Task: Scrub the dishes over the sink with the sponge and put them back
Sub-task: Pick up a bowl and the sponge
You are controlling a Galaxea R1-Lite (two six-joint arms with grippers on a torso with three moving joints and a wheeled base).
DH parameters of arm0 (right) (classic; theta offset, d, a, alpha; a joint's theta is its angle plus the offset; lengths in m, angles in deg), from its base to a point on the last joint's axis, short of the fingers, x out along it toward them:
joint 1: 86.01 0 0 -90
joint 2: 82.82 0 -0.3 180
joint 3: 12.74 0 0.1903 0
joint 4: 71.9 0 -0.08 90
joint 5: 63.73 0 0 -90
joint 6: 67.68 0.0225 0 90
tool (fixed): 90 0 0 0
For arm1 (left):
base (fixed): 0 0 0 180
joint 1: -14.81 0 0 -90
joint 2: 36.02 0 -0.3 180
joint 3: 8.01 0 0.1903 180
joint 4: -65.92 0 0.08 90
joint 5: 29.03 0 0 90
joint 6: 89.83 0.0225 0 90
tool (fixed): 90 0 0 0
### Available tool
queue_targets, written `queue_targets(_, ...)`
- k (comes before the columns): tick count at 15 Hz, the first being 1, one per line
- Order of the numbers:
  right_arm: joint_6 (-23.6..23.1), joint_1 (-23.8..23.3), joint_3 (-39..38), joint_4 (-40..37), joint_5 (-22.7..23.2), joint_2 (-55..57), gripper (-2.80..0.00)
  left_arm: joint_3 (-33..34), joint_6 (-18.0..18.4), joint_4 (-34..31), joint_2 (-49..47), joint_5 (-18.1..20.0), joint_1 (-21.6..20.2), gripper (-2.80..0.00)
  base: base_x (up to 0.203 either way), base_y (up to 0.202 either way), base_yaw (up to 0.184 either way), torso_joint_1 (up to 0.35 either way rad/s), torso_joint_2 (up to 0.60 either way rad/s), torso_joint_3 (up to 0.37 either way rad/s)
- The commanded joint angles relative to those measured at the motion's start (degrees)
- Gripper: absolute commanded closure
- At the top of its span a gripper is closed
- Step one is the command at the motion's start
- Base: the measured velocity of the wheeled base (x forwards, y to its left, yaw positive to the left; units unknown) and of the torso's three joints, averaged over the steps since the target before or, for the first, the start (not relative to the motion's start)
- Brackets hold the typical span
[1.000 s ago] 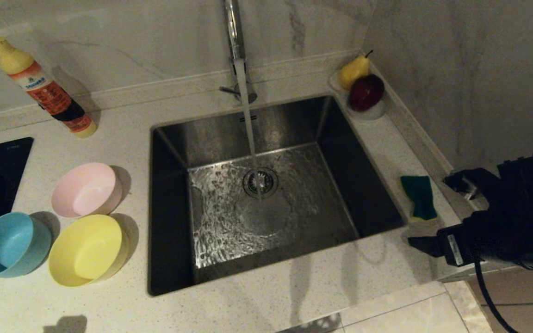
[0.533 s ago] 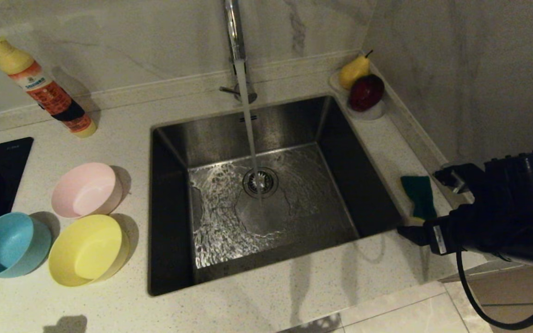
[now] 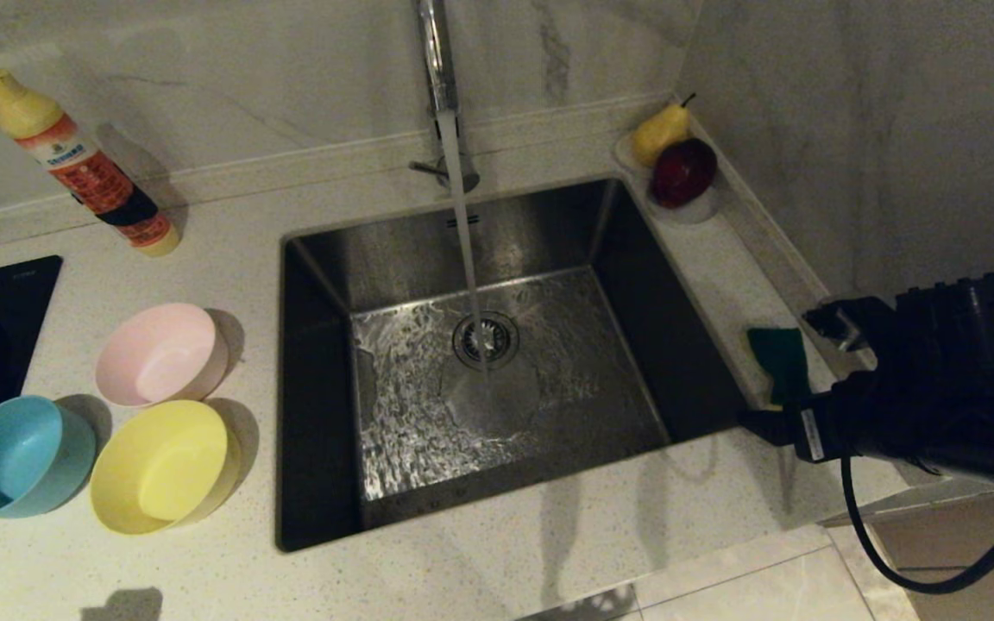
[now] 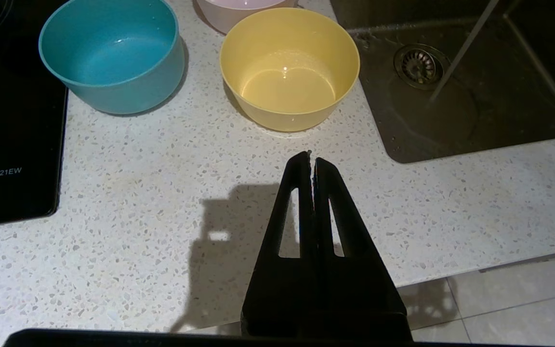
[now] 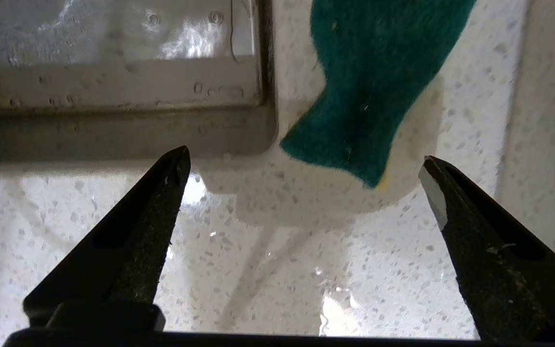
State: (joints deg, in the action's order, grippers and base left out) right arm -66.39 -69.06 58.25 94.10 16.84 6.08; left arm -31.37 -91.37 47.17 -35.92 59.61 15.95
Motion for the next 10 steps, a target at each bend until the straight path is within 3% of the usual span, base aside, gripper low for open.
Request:
queue_targets(1,-0.1,0.0,0.6,0.0,-0.1,0.3,-2.8,1.8,0.0,0.0,0.0,0.0,0.0,0.0,0.0,0.0,0.0,0.0,0.0,0.0)
queue_targets(10,-0.6,-2.9,2.6,0.1,0.6,1.3,-2.8,1.8,0.0,0.0,0.0,0.0,0.0,0.0,0.0,0.0,0.0,0.0,0.0,0.0)
